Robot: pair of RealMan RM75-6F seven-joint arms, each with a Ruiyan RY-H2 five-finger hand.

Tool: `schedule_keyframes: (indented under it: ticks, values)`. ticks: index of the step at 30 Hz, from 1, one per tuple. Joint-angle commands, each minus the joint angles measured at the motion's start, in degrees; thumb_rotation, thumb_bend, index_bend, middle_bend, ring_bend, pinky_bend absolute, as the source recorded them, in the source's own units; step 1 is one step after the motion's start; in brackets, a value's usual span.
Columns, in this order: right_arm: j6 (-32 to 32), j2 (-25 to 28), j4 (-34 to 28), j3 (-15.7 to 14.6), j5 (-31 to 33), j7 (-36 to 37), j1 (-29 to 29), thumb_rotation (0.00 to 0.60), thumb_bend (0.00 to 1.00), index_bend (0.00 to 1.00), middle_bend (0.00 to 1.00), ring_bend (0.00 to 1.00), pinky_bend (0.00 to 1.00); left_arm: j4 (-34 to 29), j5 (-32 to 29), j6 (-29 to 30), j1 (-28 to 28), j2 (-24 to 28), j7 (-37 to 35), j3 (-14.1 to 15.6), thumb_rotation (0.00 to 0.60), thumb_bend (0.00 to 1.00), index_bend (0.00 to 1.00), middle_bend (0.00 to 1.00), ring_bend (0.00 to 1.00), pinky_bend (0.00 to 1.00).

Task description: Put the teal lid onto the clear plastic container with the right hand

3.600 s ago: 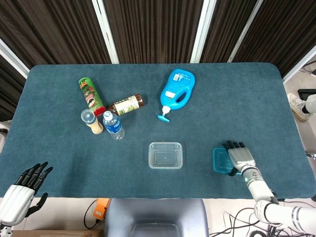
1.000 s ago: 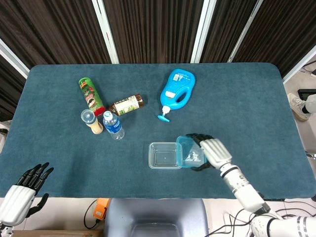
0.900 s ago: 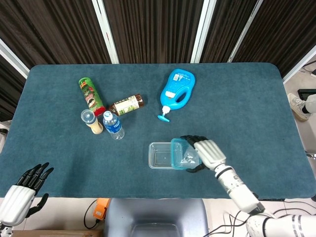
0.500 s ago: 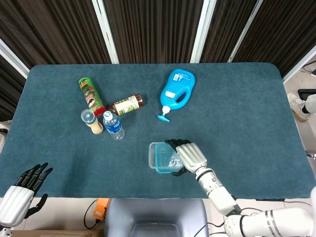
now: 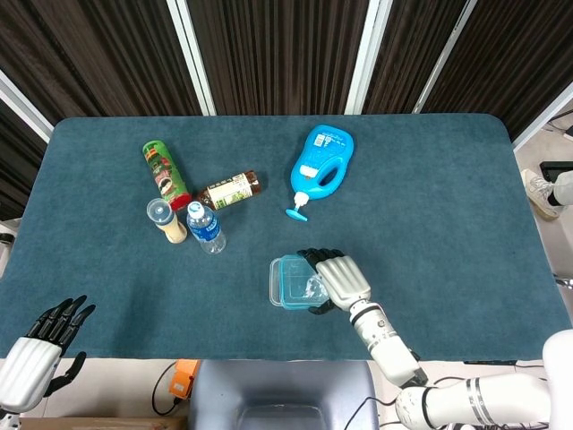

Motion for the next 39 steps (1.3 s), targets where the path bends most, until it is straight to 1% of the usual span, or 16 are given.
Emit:
schedule_keyframes:
  ticks: [1, 12, 39]
  values:
    - [0.02, -0.94, 1.25, 0.43, 1.76, -1.03, 0.68, 0.600, 0.27, 0.76, 0.47, 0.42, 0.59, -0.01, 0.02, 0.01, -0.01, 0.02, -0.07, -0.01, 0.600, 0.43, 0.00, 0.00, 0.00, 0.16]
    - [0.37, -2.24, 2.54, 1.14, 4.53, -2.60, 1.78, 0.600, 0.27, 0.75, 0.47, 0.42, 0.59, 0.03, 0.06, 0.15, 0.02, 0.14, -0.38, -0.04, 0.600, 0.43, 0.00, 0.00, 0.00, 0.16]
    - [0.89, -4.06, 3.41, 1.00, 5.56, -2.84, 2.19, 0.600, 0.27, 0.75, 0.47, 0.42, 0.59, 0.09, 0.55, -0.05, -0.25, 0.20, -0.74, 0.02, 0.600, 0.43, 0.00, 0.00, 0.00, 0.16]
